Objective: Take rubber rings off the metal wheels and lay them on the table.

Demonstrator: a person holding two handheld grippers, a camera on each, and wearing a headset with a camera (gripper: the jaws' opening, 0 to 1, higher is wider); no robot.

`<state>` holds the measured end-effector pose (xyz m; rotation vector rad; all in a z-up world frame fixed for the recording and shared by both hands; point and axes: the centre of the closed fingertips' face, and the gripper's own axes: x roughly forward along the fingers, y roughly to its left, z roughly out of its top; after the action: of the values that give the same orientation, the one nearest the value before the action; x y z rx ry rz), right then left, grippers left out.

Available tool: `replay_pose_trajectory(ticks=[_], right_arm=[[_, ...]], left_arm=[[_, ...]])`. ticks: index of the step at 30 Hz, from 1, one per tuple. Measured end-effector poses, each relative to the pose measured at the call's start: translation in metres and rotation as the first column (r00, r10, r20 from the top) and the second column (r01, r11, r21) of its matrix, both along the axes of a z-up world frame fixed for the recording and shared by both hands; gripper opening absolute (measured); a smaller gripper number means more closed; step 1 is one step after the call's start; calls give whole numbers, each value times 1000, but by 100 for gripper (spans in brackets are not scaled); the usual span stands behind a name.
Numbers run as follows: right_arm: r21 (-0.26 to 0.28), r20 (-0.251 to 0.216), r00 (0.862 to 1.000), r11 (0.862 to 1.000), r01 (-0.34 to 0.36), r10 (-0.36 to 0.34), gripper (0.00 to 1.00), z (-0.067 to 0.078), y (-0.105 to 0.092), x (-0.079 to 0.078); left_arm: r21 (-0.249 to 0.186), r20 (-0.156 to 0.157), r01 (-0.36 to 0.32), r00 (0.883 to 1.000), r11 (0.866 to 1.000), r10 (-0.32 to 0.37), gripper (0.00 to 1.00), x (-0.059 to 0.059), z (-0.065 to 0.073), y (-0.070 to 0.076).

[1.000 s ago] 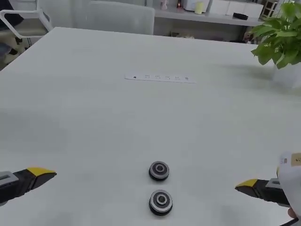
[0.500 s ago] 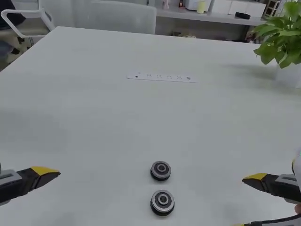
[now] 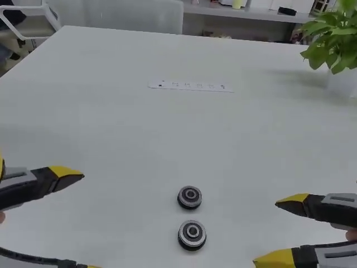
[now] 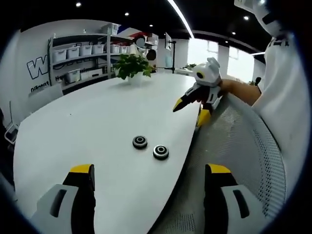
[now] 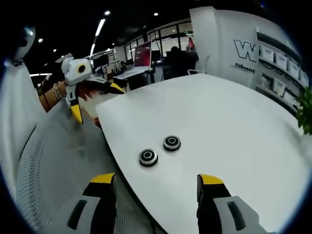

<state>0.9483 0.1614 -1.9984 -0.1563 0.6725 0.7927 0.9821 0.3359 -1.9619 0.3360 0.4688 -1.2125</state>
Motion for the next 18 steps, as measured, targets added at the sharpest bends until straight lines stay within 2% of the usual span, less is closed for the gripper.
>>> replay_pose_trajectory(ticks=[6, 8, 10, 13, 18], right_arm=[[6, 63, 996, 998, -59, 59, 59, 23, 13, 12], [8, 75, 995, 998, -68, 68, 58, 29, 16, 18], [9, 85, 994, 997, -76, 75, 59, 33, 19, 24], [0, 116, 988, 994, -106, 105, 57, 41, 26, 33], [8, 145, 981, 991, -133, 130, 53, 48, 37, 50]], left_arm=[[-55, 44, 27, 999, 998, -25, 90, 11, 25, -12], [-57, 73, 31, 997, 998, -27, 90, 18, 34, -14], [-58, 90, 39, 995, 998, -34, 89, 22, 40, -17], [-54, 130, 76, 989, 996, -68, 86, 28, 51, -25], [-55, 170, 115, 980, 992, -104, 86, 37, 63, -39]])
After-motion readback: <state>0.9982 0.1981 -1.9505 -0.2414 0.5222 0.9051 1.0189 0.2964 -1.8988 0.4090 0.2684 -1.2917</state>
